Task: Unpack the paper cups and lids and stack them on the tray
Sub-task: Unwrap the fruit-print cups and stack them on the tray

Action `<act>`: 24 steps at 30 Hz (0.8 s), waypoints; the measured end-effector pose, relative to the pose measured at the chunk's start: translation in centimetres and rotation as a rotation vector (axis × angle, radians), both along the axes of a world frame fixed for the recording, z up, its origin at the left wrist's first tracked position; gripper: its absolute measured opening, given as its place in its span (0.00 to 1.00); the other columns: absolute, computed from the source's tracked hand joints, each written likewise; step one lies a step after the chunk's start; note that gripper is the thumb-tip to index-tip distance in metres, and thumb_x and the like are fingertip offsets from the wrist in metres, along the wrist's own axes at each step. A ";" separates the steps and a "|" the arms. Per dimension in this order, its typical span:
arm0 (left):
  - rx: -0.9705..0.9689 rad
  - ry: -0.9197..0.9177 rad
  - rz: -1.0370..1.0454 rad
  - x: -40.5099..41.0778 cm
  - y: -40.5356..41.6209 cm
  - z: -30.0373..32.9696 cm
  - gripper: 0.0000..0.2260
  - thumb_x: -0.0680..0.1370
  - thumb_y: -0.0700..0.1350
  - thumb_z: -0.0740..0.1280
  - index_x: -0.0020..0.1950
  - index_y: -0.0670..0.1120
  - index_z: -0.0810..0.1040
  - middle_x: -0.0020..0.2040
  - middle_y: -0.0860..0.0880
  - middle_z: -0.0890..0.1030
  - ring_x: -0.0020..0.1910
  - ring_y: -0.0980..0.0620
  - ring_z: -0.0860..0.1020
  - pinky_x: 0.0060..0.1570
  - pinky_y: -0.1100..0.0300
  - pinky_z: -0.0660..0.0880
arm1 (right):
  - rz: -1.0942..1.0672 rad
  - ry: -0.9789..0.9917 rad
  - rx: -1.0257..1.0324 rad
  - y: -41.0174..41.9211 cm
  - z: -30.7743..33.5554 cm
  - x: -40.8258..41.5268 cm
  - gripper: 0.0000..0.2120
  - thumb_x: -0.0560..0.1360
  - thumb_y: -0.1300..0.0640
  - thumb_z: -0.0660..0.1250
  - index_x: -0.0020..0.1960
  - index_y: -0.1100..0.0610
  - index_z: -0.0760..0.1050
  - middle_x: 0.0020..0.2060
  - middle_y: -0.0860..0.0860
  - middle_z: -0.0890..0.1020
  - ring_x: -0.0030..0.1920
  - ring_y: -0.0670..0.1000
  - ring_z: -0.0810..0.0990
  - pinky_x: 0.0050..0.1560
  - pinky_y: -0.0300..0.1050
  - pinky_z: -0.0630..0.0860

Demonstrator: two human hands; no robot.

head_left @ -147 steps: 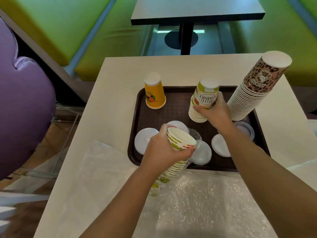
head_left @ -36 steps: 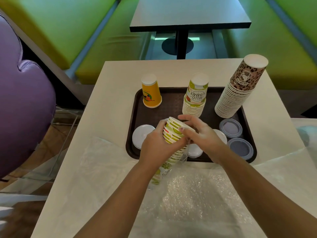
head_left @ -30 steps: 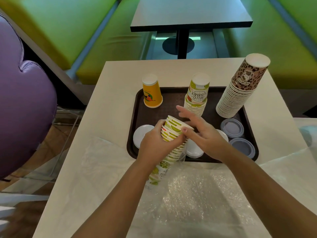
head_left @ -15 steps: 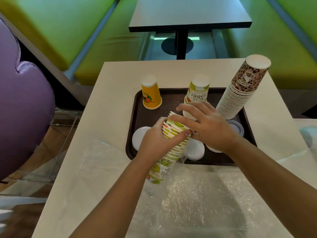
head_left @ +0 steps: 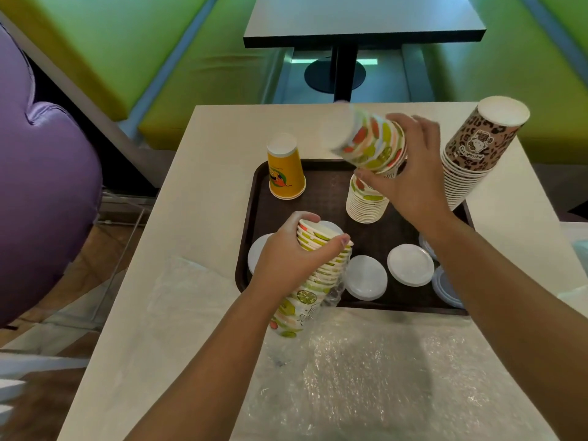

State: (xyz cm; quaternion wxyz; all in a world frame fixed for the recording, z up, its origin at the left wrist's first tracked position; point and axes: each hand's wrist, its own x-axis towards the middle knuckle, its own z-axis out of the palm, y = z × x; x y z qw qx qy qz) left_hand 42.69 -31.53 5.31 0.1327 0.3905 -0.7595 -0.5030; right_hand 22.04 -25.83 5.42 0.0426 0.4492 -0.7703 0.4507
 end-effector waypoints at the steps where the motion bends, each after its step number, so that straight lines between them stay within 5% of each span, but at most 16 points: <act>1: 0.003 -0.001 -0.003 -0.1 0.0 -0.1 0.21 0.70 0.59 0.71 0.59 0.56 0.72 0.47 0.59 0.79 0.44 0.62 0.78 0.36 0.77 0.72 | -0.041 -0.054 0.005 -0.4 -0.3 0.0 0.36 0.64 0.51 0.77 0.68 0.58 0.67 0.64 0.59 0.67 0.65 0.54 0.68 0.64 0.42 0.68; 5: 0.010 -0.003 -0.016 -0.2 0.0 -0.4 0.21 0.70 0.60 0.71 0.59 0.56 0.72 0.47 0.58 0.79 0.45 0.62 0.78 0.37 0.76 0.73 | -0.169 -0.207 -0.028 -1.5 -1.6 -0.4 0.36 0.65 0.48 0.77 0.67 0.58 0.68 0.63 0.58 0.68 0.64 0.53 0.69 0.66 0.49 0.68; 8: 0.015 -0.012 -0.023 -0.2 0.0 -0.6 0.21 0.70 0.59 0.71 0.59 0.56 0.72 0.47 0.59 0.79 0.45 0.62 0.78 0.37 0.76 0.73 | -0.226 -0.361 -0.031 -1.7 -2.8 -0.8 0.36 0.66 0.46 0.75 0.68 0.58 0.68 0.62 0.55 0.69 0.62 0.49 0.71 0.63 0.43 0.71; 24: 0.054 -0.022 -0.035 -0.2 0.1 -1.7 0.23 0.68 0.60 0.72 0.60 0.56 0.71 0.47 0.57 0.79 0.46 0.59 0.79 0.45 0.63 0.78 | -0.254 -0.431 0.106 -1.4 -7.2 -0.7 0.34 0.66 0.49 0.77 0.67 0.57 0.68 0.62 0.54 0.74 0.62 0.50 0.74 0.61 0.45 0.73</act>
